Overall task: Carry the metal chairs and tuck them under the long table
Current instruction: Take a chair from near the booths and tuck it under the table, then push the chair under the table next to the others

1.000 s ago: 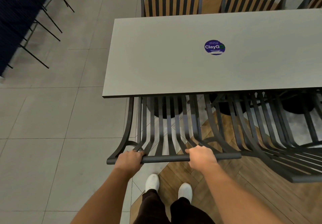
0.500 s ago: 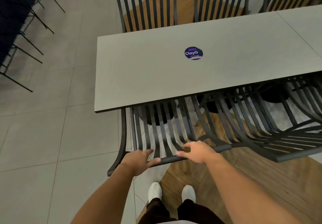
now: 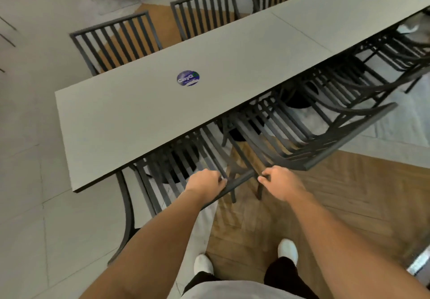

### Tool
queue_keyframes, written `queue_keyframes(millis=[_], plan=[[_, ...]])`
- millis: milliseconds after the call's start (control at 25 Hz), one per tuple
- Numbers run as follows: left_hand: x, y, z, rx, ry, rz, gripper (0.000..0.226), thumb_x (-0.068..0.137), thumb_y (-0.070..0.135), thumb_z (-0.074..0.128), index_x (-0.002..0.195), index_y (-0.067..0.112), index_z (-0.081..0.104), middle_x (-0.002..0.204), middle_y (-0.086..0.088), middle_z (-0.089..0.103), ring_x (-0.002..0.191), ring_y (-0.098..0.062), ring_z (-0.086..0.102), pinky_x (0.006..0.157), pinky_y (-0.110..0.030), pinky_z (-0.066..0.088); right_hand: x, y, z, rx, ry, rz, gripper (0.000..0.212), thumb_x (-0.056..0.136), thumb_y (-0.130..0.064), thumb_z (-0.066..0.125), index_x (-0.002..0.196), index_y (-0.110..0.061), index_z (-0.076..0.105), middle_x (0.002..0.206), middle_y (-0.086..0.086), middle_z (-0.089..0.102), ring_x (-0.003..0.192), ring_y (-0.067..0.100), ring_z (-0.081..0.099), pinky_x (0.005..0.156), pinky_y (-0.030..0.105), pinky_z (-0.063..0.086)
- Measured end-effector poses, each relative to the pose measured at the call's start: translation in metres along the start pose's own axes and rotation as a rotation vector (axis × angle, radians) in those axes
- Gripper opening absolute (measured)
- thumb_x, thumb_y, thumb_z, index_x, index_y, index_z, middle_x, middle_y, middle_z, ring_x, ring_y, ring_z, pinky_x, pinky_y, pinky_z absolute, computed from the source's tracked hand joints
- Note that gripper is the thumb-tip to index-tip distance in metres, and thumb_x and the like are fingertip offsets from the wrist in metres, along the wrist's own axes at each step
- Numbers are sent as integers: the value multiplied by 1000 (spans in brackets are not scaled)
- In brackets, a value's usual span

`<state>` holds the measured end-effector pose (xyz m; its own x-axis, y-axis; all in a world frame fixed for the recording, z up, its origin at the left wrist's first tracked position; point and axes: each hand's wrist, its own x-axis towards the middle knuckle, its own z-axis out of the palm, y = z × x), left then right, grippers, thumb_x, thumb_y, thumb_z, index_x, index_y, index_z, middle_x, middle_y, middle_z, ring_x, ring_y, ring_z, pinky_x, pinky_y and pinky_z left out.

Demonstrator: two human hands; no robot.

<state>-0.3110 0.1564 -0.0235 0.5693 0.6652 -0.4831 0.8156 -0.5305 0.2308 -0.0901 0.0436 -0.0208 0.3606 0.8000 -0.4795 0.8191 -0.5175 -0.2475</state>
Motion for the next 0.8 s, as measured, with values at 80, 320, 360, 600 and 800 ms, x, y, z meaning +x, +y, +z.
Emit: queue_keyframes(millis=[80, 320, 360, 600, 800], plan=[[20, 45, -6, 55, 8, 32, 44, 106, 51, 36, 107, 18, 65, 88, -2, 66, 78, -24, 66, 74, -43, 60, 2, 50, -16, -3, 15, 25, 42, 105, -49, 49, 132, -23, 67, 134, 3, 63, 125, 27, 57, 96, 40, 49], [61, 188, -7, 18, 23, 14, 42, 108, 48, 36, 111, 16, 64, 79, 2, 59, 75, -23, 62, 73, -39, 56, 7, 189, -76, -46, 29, 5, 44, 106, -48, 47, 139, -23, 62, 139, 3, 60, 128, 27, 52, 99, 41, 48], [69, 211, -5, -7, 31, 13, 42, 108, 48, 37, 110, 17, 65, 82, 2, 61, 76, -23, 63, 74, -39, 57, 9, 212, -87, -51, 31, 9, 45, 106, -49, 47, 140, -22, 61, 139, 3, 59, 129, 26, 51, 100, 41, 48], [108, 298, 6, -105, 50, 1, 38, 108, 48, 38, 107, 21, 64, 92, 1, 66, 76, -21, 61, 68, -35, 55, 34, 301, -137, -94, 23, 22, 50, 103, -50, 52, 146, -25, 55, 142, 3, 57, 133, 25, 49, 104, 43, 47], [160, 317, 0, -115, -6, 2, 40, 107, 51, 38, 110, 21, 66, 91, 1, 65, 83, -23, 63, 74, -37, 56, 76, 315, -164, -80, 25, -26, 63, 101, -51, 58, 156, -24, 41, 158, 1, 44, 146, 23, 38, 114, 43, 40]])
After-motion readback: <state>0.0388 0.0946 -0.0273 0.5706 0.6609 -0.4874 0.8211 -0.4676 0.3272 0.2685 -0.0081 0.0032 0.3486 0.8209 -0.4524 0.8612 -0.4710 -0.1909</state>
